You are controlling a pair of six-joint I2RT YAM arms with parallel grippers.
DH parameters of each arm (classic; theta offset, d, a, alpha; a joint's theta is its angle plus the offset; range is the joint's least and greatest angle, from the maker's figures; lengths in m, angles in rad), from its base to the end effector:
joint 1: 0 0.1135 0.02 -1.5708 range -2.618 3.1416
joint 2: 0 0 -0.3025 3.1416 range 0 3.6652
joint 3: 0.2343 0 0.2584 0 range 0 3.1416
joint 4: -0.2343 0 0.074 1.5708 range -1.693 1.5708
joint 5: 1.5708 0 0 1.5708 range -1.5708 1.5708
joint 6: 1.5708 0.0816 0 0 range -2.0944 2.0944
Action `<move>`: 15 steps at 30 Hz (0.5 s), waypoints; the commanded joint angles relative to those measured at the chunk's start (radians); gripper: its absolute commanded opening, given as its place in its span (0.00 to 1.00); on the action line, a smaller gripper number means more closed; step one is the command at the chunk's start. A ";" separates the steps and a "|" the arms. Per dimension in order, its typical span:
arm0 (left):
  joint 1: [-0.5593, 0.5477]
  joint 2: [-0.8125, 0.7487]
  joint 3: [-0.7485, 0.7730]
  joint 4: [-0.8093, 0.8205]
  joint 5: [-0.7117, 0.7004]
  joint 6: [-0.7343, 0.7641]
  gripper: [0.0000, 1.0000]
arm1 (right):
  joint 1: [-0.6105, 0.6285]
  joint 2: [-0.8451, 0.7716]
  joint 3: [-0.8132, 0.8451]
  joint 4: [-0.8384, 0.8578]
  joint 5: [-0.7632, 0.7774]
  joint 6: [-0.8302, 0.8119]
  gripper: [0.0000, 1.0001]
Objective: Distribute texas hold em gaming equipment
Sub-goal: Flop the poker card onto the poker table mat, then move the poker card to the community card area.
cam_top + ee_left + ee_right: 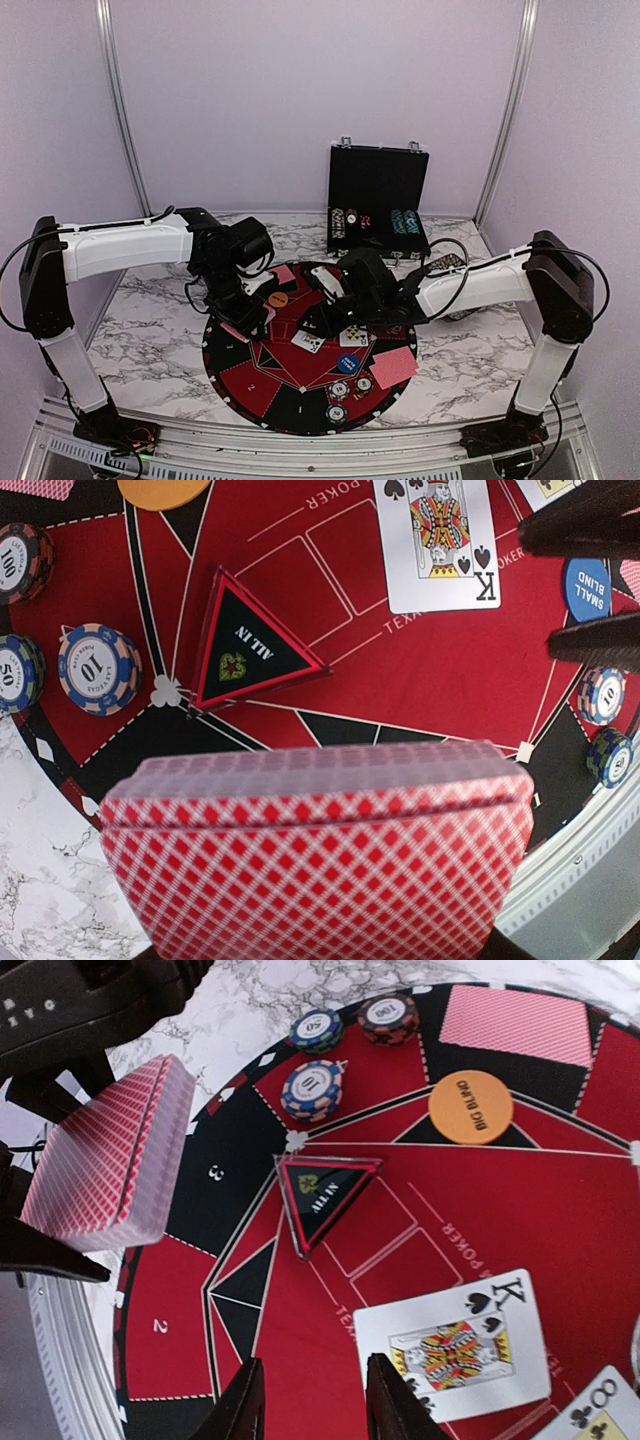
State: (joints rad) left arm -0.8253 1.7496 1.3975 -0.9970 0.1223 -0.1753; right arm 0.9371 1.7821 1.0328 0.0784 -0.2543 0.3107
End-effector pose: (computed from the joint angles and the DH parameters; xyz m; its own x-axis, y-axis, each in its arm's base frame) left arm 0.2399 -0.2746 0.2296 -0.7819 0.5918 -0.1958 0.6206 0.7685 -0.1555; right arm 0.2370 0.3572 0.1869 -0.6246 -0.3503 -0.6979 -0.7411 0.5476 0.3884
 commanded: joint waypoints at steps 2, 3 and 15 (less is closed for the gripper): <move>0.005 -0.031 0.005 0.001 -0.002 -0.002 0.49 | 0.002 0.095 0.096 0.015 -0.155 0.133 0.32; 0.005 -0.031 0.006 0.001 -0.001 -0.004 0.49 | 0.002 0.112 0.110 0.011 -0.157 0.142 0.32; 0.005 -0.030 0.006 0.000 -0.004 -0.001 0.49 | 0.003 0.260 0.253 -0.074 -0.167 0.171 0.33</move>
State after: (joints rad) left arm -0.8253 1.7496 1.3975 -0.9966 0.1219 -0.1757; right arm 0.9375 2.0121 1.2343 0.0395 -0.4068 0.4618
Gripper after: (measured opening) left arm 0.659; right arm 0.323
